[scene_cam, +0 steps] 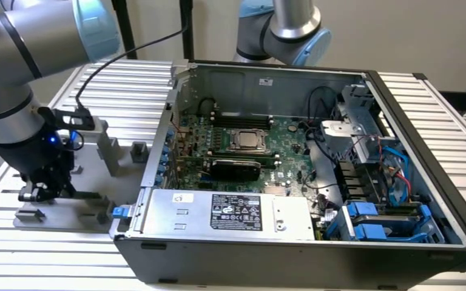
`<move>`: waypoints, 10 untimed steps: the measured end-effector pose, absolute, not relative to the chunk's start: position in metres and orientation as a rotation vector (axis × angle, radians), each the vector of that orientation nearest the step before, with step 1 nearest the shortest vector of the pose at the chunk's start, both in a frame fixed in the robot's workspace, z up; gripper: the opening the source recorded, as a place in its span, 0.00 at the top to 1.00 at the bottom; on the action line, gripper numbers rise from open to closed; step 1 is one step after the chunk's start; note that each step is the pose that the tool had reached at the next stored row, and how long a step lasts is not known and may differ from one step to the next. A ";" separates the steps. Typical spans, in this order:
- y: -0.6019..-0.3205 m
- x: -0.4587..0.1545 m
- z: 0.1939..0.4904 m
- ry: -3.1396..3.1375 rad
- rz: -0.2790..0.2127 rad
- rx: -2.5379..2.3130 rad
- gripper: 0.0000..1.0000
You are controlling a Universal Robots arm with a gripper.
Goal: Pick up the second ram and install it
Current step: 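Pick up the second ram and move it above second insertion slot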
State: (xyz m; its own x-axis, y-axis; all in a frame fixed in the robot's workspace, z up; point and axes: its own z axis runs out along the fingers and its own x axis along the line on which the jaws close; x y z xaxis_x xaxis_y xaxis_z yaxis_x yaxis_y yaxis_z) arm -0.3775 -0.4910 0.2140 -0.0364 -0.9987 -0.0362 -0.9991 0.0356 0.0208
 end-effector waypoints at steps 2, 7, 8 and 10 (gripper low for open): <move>-0.491 -0.378 0.223 2.252 0.063 -2.172 0.86; -0.491 -0.377 0.246 2.252 0.063 -2.173 0.86; -0.491 -0.377 0.250 2.252 0.063 -2.173 0.86; -0.491 -0.377 0.260 2.252 0.063 -2.173 0.86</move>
